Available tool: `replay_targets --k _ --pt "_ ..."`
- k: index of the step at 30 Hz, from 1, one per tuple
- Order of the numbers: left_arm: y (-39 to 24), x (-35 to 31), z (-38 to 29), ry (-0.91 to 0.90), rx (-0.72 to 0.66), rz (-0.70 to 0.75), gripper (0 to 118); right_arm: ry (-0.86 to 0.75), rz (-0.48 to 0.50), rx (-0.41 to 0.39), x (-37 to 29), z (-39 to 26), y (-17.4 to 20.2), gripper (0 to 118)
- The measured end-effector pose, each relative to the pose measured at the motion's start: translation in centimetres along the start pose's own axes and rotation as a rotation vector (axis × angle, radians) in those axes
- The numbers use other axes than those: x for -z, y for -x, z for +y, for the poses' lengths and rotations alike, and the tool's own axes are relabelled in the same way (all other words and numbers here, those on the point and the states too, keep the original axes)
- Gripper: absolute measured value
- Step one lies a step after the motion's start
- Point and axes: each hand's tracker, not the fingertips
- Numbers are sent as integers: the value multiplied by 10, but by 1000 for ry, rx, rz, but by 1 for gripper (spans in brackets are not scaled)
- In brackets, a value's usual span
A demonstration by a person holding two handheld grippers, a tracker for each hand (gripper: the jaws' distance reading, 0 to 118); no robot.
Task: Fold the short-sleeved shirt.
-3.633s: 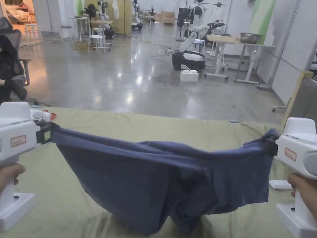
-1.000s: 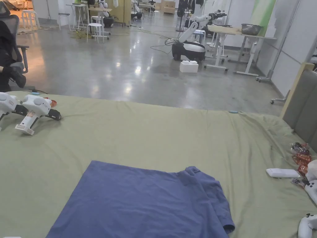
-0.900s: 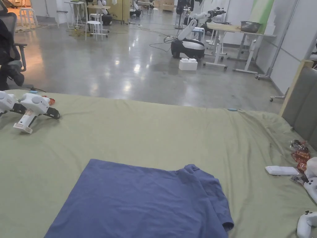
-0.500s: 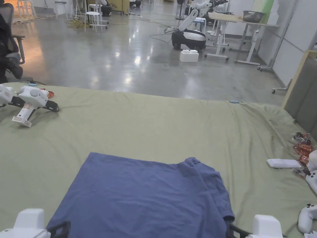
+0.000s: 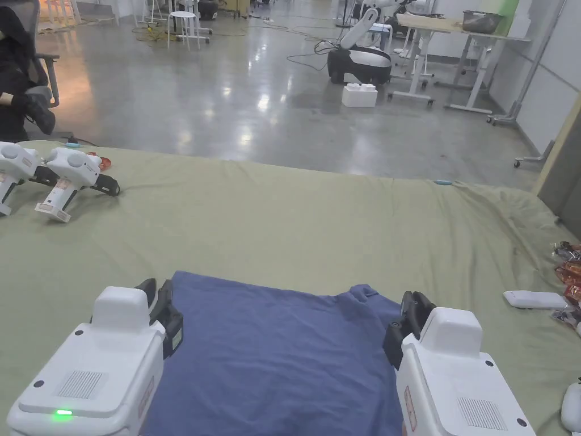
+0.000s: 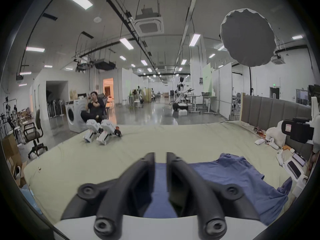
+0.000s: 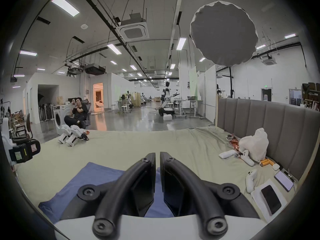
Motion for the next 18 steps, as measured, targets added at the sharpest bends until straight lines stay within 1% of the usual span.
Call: replay_targets --k 2,3,5,7,11,13,14,16,18 --pt "-4 -2 -2 -24 28 6 1 -15 -4 -8 2 -3 5 5" --pt "-5 -3 -3 -32 31 10 0 -22 -7 -31 3 -5 7 3" --pt "-2 -1 -5 -27 24 3 0 -25 -10 -49 6 -9 10 2" --pt "-2 0 -6 -9 12 1 0 -18 4 -47 10 -12 11 0" --pt "12 25 -25 128 -10 8 0 38 18 -59 21 -24 13 0" --pt "28 48 -41 217 -69 -42 0 101 32 -58 29 -32 13 0" --pt "35 65 -50 258 -66 -59 0 150 51 -50 34 -35 12 0" --pt "50 101 -64 346 -37 -23 0 206 77 -33 43 -44 9 0" --pt "67 138 -69 403 -69 -39 0 235 63 -63 51 -49 7 0"
